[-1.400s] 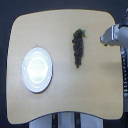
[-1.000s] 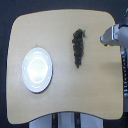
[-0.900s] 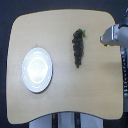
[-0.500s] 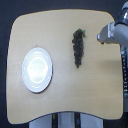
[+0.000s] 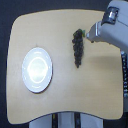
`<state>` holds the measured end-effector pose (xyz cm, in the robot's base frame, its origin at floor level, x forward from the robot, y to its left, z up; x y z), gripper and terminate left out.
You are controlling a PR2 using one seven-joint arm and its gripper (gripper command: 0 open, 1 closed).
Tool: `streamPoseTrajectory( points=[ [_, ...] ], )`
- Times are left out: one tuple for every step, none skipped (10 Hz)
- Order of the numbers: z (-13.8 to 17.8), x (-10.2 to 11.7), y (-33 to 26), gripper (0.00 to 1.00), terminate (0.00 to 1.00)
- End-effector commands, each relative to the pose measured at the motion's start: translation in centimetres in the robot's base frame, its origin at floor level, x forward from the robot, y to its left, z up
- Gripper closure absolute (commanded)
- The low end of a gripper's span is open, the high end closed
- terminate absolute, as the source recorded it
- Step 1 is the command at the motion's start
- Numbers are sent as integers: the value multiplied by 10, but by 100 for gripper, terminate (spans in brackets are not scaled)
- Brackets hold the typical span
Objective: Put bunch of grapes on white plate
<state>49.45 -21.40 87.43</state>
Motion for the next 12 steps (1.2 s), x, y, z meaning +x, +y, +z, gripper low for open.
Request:
streamPoseTrajectory(
  points=[
    [-38,23,66,0,0],
    [-44,27,78,0,0],
    [-50,31,86,0,0],
    [-58,33,97,0,0],
    [-64,34,101,0,0],
    [-73,38,105,0,0],
    [-81,42,110,0,0],
    [-93,45,115,0,0],
    [-103,47,115,0,0],
    [-115,48,113,0,0],
    [-120,49,112,0,0],
    [-127,53,112,0,0]
  ],
)
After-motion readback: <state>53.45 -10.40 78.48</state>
